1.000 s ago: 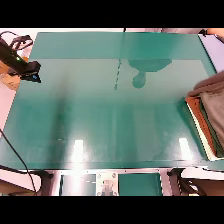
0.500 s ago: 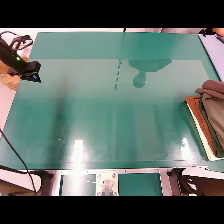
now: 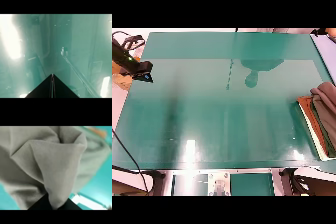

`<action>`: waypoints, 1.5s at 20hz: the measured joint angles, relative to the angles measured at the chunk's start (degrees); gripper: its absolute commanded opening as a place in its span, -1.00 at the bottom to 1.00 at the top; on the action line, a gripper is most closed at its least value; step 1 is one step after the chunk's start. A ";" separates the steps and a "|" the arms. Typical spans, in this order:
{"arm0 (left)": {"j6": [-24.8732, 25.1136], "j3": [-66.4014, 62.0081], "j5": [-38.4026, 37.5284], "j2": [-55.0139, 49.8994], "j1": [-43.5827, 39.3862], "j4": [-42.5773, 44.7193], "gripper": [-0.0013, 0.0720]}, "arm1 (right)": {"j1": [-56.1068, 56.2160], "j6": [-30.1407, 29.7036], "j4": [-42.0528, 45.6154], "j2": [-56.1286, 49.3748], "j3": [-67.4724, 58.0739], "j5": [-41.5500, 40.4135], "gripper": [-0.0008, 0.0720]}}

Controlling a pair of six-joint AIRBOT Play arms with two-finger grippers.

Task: Fold the shirts.

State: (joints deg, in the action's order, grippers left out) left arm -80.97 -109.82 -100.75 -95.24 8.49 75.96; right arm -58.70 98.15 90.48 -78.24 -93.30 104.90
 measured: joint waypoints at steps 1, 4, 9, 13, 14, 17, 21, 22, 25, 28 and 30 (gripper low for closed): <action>0.00 0.00 0.00 0.00 0.00 0.00 -0.90 | 0.00 0.22 2.05 0.11 3.10 -0.09 -0.39; 0.00 0.00 0.39 0.00 0.00 -0.09 -0.90 | -0.13 0.46 6.47 0.13 10.19 -1.11 0.52; 0.04 0.00 1.90 0.00 0.00 -0.17 -0.90 | 0.39 0.79 6.95 -0.39 12.13 -3.96 -0.82; 0.20 0.00 2.19 0.37 -0.26 -0.83 -0.90 | 4.46 0.76 -4.17 -0.42 5.62 -8.17 -0.94; 0.00 0.04 1.99 0.66 -0.48 -0.96 -0.90 | 6.40 0.46 -6.93 -0.22 4.07 -9.35 -0.94; -0.85 2.62 1.03 2.91 -2.01 -1.22 -0.90 | 14.99 -1.31 -12.57 2.19 2.91 -13.16 -0.94; -1.36 16.26 3.48 10.60 -5.60 -1.36 -0.90 | 28.96 -3.19 -15.41 9.55 13.88 -18.75 -0.94; -1.66 21.57 4.94 13.49 -6.69 -1.40 -0.90 | 33.07 -3.45 -15.58 12.22 18.86 -20.35 -0.94; -2.54 37.13 8.74 21.84 -9.64 -1.53 -0.90 | 44.85 -2.97 -16.41 19.91 33.97 -25.83 -0.94; -3.21 48.11 12.31 27.76 -11.02 -2.10 -0.90 | 54.80 -0.50 -16.81 25.05 44.04 -31.26 -0.93; -3.39 51.63 13.77 29.57 -11.41 -2.49 -0.90 | 59.45 0.61 -16.98 26.58 47.06 -33.38 -0.66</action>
State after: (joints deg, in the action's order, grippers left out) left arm -84.36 -58.19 -86.98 -65.67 -2.92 73.47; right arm 0.75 98.76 73.49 -51.66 -46.24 71.53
